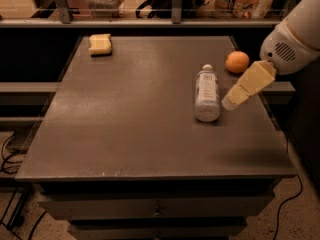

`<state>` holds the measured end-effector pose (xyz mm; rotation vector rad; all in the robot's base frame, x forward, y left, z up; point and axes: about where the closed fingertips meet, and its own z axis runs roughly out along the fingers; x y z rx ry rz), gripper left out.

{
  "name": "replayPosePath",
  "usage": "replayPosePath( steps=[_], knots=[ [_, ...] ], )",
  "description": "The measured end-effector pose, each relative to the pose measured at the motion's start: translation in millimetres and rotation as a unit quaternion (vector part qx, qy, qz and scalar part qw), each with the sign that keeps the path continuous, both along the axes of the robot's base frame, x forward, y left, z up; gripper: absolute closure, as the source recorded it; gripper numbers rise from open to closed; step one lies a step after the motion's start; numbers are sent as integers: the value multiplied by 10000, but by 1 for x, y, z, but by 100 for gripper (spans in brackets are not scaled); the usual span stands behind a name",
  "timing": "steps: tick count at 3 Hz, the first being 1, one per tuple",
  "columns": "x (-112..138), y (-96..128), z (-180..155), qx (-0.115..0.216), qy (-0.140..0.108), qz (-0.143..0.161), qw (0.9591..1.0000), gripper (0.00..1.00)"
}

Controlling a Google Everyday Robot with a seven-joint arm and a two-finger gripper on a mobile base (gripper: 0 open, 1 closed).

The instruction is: Move blue plastic bottle near sponge

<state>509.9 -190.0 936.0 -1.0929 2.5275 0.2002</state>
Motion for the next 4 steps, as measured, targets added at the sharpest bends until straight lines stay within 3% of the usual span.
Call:
replayPosePath(
  steps=[1,2,4],
  knots=[
    [24,25,-20,195,277,-273,9991,0],
    [35,39,-34,81,357,-495,9981,0],
    [58,64,-76,152,756,-880,9931,0]
  ],
)
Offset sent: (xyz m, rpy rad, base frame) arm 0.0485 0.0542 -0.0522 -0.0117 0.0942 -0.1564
